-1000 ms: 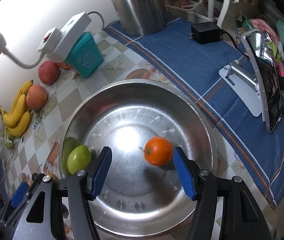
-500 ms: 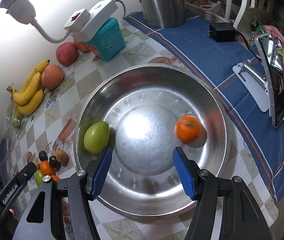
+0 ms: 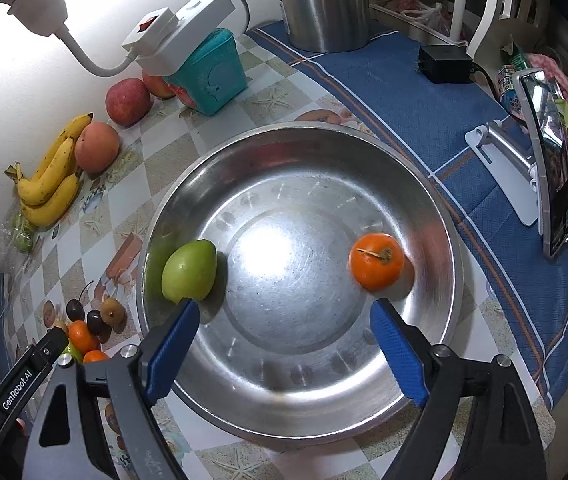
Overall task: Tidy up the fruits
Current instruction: 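Withdraw both open tools from the plate back toward the fruit row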
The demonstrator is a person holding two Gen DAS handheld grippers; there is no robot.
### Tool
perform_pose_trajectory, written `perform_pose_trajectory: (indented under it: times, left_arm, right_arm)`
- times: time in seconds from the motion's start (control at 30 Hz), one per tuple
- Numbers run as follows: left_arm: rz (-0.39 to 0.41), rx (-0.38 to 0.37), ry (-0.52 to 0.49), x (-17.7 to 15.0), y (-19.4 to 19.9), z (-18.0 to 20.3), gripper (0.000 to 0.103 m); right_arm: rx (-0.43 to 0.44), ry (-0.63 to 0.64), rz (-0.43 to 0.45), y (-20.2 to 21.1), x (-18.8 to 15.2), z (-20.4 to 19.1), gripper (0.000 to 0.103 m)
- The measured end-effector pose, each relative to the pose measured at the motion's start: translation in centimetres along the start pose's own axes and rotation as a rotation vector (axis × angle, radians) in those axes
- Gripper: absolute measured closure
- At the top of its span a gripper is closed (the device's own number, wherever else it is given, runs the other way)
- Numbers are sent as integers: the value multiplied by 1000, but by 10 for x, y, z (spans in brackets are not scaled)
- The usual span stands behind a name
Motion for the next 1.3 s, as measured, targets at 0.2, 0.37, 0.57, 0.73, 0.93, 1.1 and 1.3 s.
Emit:
perform_pose_trajectory:
  times: [0.2, 0.37, 0.57, 0.73, 0.93, 1.1, 1.3]
  left_arm:
    - [12, 20, -8, 1, 0, -3, 0]
    - [36, 24, -34, 2, 5, -3, 0]
    - [64, 25, -50, 5, 13, -10, 0]
    - [77, 50, -89, 4, 17, -19, 0]
    - [102, 54, -121, 1, 28, -36, 0]
    - [115, 48, -93, -1, 35, -56, 0]
    - [115, 52, -37, -6, 36, -86, 0]
  right_arm:
    - [-3, 25, 24, 2, 2, -3, 5]
    - [16, 42, 53, 5, 4, -9, 5]
    - [20, 72, 61, 5, 3, -16, 5]
    - [46, 96, 26, 2, -3, -26, 5]
    - [63, 125, -8, 0, -12, -40, 5]
    - [73, 173, 2, 4, -19, -58, 5]
    - [73, 280, 12, 4, -32, -89, 5]
Point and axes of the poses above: each gripper's, at about its wrist camera, not at the fingertips, and y roughly against the way its jaws point, z to its right, x to its top, the point moved 7 cm from there along -y, roughly the way its jaws point, and after that the axes turned 4 degrees about -y, right-handed, at the moved point
